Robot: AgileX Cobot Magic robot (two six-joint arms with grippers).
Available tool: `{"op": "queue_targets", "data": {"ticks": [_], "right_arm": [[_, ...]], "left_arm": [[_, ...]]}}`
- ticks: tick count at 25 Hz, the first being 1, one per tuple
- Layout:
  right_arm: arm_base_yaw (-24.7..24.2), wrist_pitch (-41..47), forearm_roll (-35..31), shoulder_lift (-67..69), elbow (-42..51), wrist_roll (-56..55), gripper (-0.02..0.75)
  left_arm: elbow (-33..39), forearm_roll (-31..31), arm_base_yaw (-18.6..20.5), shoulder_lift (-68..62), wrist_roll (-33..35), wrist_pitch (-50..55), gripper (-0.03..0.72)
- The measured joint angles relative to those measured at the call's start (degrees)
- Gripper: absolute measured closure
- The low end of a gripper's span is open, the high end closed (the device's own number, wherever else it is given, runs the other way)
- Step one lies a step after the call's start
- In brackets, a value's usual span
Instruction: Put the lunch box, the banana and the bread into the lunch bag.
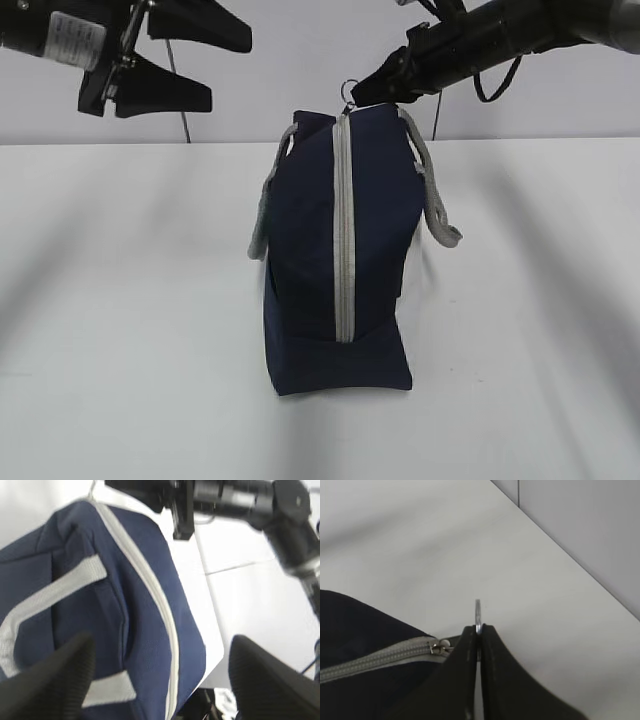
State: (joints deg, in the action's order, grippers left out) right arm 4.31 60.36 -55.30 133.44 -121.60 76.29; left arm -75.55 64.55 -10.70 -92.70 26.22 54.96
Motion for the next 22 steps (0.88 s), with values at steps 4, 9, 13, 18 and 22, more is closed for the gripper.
{"op": "queue_targets", "data": {"ticks": [4, 9, 13, 18, 22], "right_arm": [[0.0, 0.4, 0.1, 0.0, 0.0, -0.1, 0.754], [0.0, 0.9, 0.3, 0.0, 0.0, -0.4, 0.754], [0.0, 1.0, 0.3, 0.0, 0.0, -0.7, 0.754], [0.0, 1.2, 0.3, 0.0, 0.0, -0.8, 0.754], [0.0, 1.3, 0.3, 0.0, 0.0, -0.8, 0.754]], "left_arm": [[-5.3, 0.1, -0.3, -6.8, -4.6, -0.7, 0.166], [-14.7, -0.2, -0.3, -17.2, -9.5, -1.0, 0.183], [-22.0, -0.3, -0.4, -24.1, -13.4, -1.0, 0.197], [-27.7, -0.8, -1.3, -29.1, -17.2, -1.1, 0.202], [-29.0, -0.8, -3.2, -31.2, -18.4, -1.2, 0.202]]}}
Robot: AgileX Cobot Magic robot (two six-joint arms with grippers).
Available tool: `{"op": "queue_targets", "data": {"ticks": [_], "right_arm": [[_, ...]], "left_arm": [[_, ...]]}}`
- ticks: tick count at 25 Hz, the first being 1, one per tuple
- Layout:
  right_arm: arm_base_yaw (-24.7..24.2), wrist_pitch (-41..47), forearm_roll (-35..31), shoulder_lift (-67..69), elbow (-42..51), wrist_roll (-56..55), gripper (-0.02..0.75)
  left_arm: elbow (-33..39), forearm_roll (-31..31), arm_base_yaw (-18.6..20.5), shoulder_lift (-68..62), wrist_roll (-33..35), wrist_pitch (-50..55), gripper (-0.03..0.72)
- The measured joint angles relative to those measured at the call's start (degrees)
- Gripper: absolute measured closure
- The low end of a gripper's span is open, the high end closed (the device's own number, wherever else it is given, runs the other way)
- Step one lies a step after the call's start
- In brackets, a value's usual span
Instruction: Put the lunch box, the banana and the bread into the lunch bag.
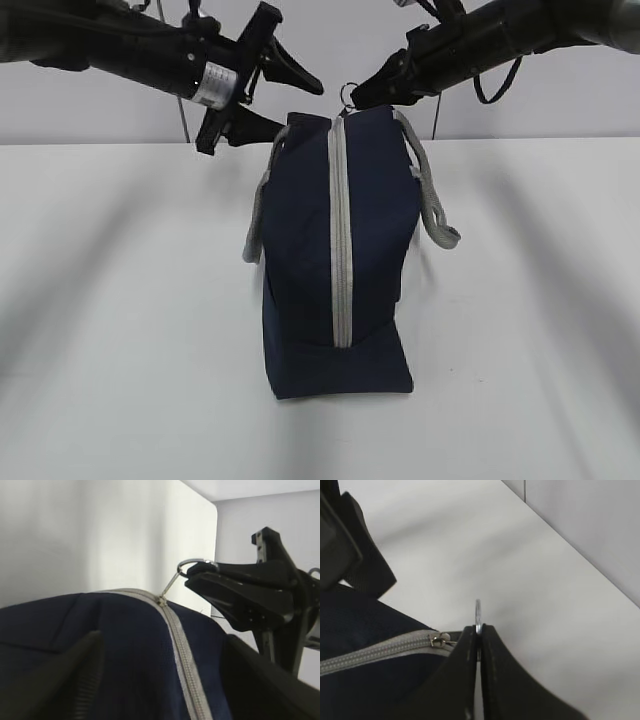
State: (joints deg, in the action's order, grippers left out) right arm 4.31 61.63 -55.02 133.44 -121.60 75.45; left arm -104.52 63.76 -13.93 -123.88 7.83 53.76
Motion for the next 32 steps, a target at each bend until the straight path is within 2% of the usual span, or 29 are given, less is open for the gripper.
{"op": "queue_targets", "data": {"ticks": [4, 7, 9, 17, 26, 32], "right_arm": [[0.0, 0.0, 0.0, 0.0, 0.0, 0.0, 0.754], [0.0, 0.0, 0.0, 0.0, 0.0, 0.0, 0.754], [0.0, 0.0, 0.0, 0.0, 0.0, 0.0, 0.754], [0.0, 0.1, 0.0, 0.0, 0.0, 0.0, 0.754], [0.0, -1.4, -0.5, 0.0, 0.0, 0.3, 0.754], [0.0, -0.6, -2.4, 0.0, 0.0, 4.4, 0.754]], "left_arm": [[-0.1, -0.3, -1.0, -1.1, 0.0, 0.2, 0.210], [-0.1, -0.4, -1.0, -1.1, -0.1, 0.2, 0.264], [-0.1, -0.4, -1.0, -1.1, -0.2, 0.3, 0.328], [-0.1, -0.6, -1.1, -1.1, 0.5, 0.3, 0.666], [-0.1, 4.2, -1.1, -1.1, 5.0, 1.4, 0.686], [-0.1, 4.7, -1.2, -1.1, 5.8, 2.4, 0.686]]}}
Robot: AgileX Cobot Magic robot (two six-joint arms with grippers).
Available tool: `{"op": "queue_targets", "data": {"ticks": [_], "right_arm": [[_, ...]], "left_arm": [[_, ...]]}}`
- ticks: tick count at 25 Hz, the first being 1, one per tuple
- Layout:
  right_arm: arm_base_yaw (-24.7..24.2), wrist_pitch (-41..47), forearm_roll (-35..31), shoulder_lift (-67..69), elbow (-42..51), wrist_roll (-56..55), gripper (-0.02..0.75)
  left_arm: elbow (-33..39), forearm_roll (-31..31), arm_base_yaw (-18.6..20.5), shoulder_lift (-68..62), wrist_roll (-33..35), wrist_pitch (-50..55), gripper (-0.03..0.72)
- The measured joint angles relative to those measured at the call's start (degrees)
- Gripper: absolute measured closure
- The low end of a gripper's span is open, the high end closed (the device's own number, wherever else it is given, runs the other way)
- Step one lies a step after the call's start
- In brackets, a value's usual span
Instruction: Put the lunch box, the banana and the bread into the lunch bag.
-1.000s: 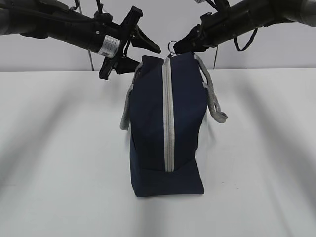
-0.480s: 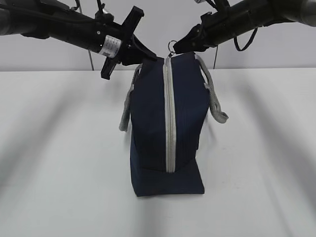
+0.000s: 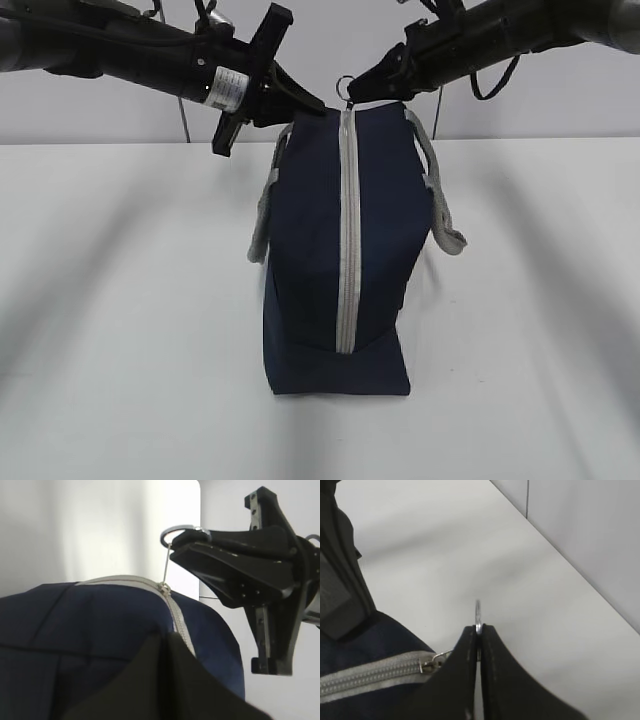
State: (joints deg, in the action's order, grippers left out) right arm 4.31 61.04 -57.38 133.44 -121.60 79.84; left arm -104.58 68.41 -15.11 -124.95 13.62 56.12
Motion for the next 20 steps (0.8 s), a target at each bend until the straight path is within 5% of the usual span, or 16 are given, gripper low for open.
{"op": "queue_targets", "data": {"ticks": [20], "right_arm": [[0.0, 1.0, 0.1, 2.9, -0.3, -1.5, 0.754]], "left_arm": [[0.0, 0.9, -1.4, 2.0, 5.6, 2.8, 0.687]]}}
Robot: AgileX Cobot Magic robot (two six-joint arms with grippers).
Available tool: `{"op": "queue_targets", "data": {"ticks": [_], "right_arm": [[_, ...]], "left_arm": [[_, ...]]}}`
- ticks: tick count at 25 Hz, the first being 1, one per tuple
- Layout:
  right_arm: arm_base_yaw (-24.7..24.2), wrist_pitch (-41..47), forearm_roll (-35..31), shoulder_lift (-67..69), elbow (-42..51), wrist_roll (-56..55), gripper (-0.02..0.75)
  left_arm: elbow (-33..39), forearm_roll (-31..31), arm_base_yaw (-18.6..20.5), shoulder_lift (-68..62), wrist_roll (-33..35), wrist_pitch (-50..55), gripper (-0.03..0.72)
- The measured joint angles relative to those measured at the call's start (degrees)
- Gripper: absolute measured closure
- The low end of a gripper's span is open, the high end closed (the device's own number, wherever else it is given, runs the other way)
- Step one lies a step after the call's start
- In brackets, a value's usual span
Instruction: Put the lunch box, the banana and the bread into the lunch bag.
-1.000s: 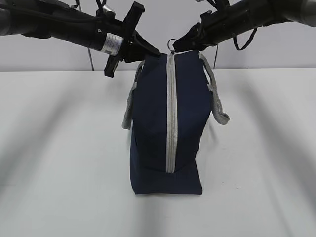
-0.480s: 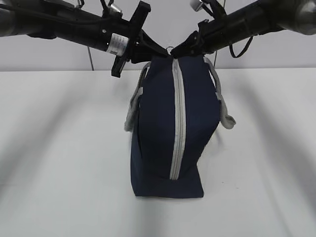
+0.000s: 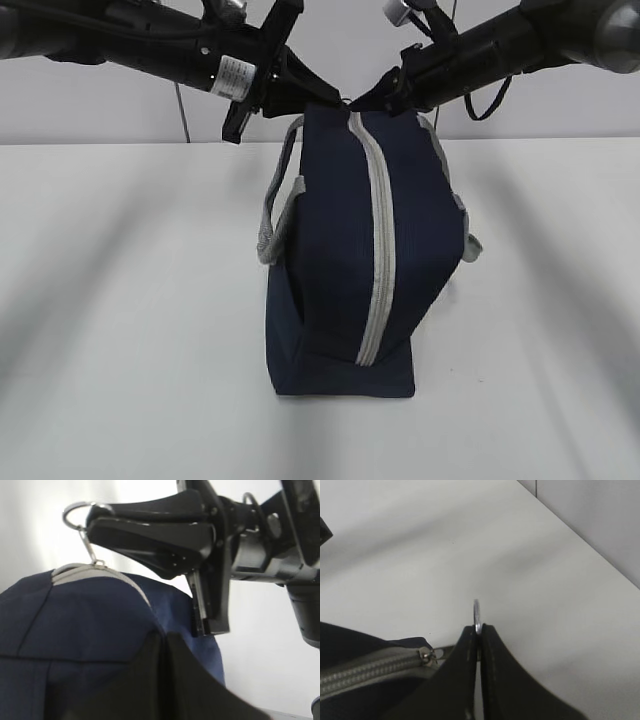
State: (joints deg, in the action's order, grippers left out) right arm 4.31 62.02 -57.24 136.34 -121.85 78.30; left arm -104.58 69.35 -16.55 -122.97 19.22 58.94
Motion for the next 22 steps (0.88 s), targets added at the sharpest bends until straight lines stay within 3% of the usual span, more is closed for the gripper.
{"op": "queue_targets", "data": {"ticks": [19, 21, 22], "right_arm": [[0.0, 0.7, 4.5, 0.0, -0.1, -3.4, 0.754], [0.0, 0.8, 3.6, 0.1, -0.2, -3.6, 0.742], [0.0, 0.8, 3.2, 0.2, -0.3, -3.7, 0.715]], "left_arm": [[0.0, -0.7, -0.2, 2.0, 3.0, 0.2, 0.683], [0.0, -1.8, -0.2, 2.2, 3.0, 0.3, 0.629], [0.0, -2.6, -0.2, 2.6, 3.0, 0.4, 0.559]]}}
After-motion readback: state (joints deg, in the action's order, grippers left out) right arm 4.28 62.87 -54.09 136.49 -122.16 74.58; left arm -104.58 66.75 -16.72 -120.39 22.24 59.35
